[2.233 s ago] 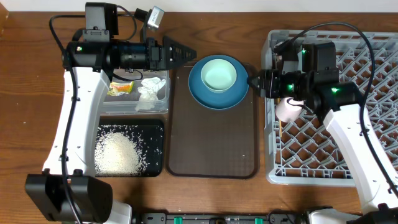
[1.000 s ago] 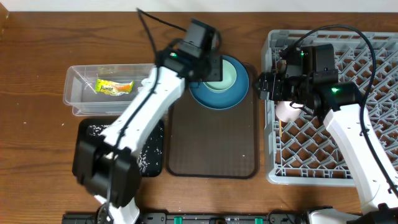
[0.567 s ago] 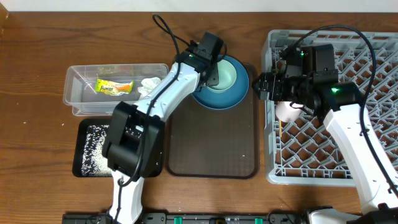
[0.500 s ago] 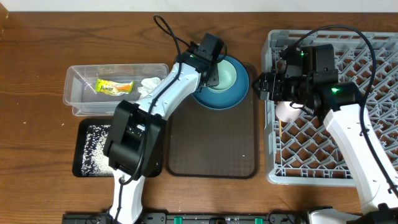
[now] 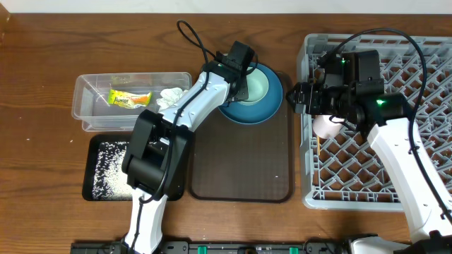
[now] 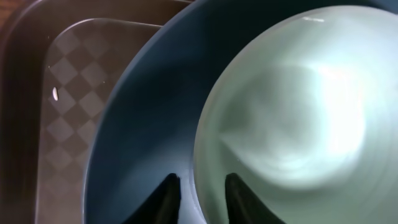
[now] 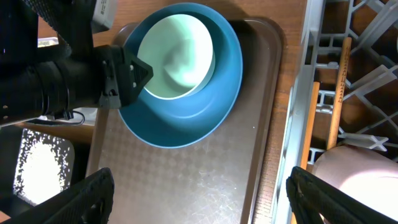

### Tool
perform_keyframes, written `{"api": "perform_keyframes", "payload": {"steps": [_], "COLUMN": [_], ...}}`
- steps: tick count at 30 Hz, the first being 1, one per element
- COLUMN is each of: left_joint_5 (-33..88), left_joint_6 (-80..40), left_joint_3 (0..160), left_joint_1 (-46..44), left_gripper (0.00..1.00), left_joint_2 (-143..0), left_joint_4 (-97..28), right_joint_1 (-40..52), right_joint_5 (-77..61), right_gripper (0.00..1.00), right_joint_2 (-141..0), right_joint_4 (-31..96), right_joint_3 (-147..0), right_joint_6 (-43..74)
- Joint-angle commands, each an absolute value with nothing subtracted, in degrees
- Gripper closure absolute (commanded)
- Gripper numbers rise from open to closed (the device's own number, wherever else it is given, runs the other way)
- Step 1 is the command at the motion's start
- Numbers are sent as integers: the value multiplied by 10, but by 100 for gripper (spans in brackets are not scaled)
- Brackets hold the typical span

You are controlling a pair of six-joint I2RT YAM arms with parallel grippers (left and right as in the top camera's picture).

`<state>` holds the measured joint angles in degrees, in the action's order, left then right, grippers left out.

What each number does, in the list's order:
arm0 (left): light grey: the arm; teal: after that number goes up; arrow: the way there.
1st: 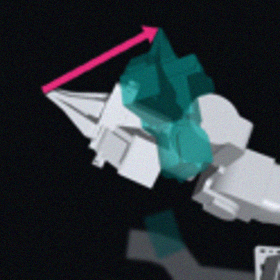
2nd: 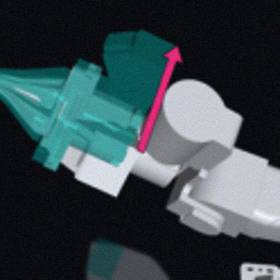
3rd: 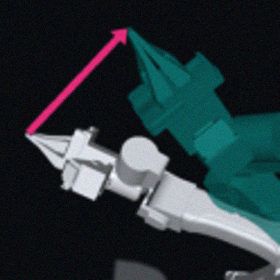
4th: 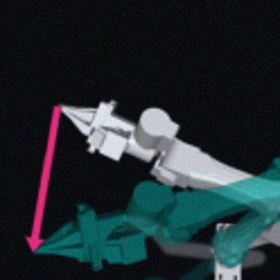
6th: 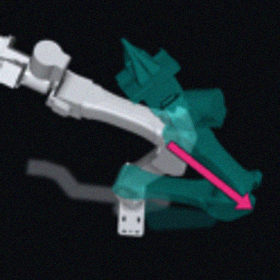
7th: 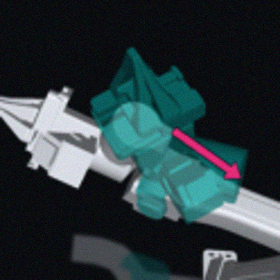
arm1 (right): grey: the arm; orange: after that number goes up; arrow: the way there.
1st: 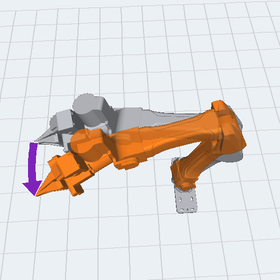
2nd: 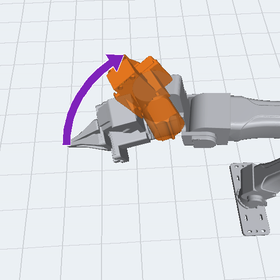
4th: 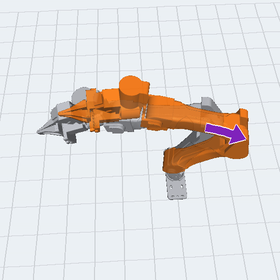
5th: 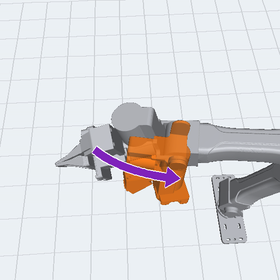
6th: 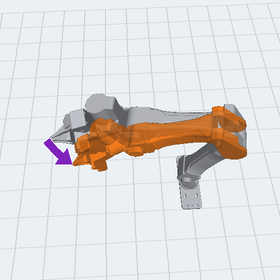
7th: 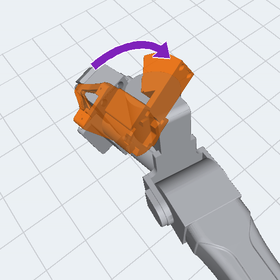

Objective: Sort waste into correct bins and load items into the dishwasher rack
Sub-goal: 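Move the left gripper to the light-green bowl on the teal plate, then grasp the light-green bowl rim with the left gripper and lift it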

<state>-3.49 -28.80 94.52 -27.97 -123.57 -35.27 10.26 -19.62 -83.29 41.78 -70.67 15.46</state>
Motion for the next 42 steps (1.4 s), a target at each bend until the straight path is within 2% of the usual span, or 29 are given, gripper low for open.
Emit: {"api": "perform_keyframes", "payload": {"steps": [1, 6, 13, 20, 24, 30, 36, 39, 40, 42], "left_joint_5": [-48, -48, -48, -48, -45, -32, -32, -32, -33, -33], "left_joint_6": [-293, -293, -292, -292, -292, -292, -292, -292, -292, -292], "left_joint_3": [942, 944, 944, 944, 944, 944, 944, 944, 944, 944], "left_joint_1": [-279, -278, -279, -293, -315, -356, -389, -402, -404, -405], "left_gripper": [80, 93, 94, 94, 94, 94, 94, 94, 94, 94], "left_joint_2": [-1244, -1239, -1204, -1129, -1075, -1014, -1004, -1004, -1004, -1004], "left_joint_4": [-350, -350, -359, -421, -465, -524, -545, -546, -546, -546], "right_joint_1": [105, 105, 105, 105, 105, 106, 109, 110, 109, 110], "right_joint_5": [-195, -195, -195, -195, -195, -197, -236, -240, -240, -240], "right_gripper": [12, 12, 12, 12, 21, 44, 51, 58, 62, 76], "right_joint_2": [-833, -833, -833, -833, -833, -833, -833, -833, -833, -833], "right_joint_4": [419, 418, 422, 431, 431, 431, 430, 429, 429, 429], "right_joint_3": [-705, -705, -705, -705, -705, -705, -705, -705, -705, -705], "right_joint_6": [145, 145, 144, 112, 111, 111, 111, 111, 111, 111]}}
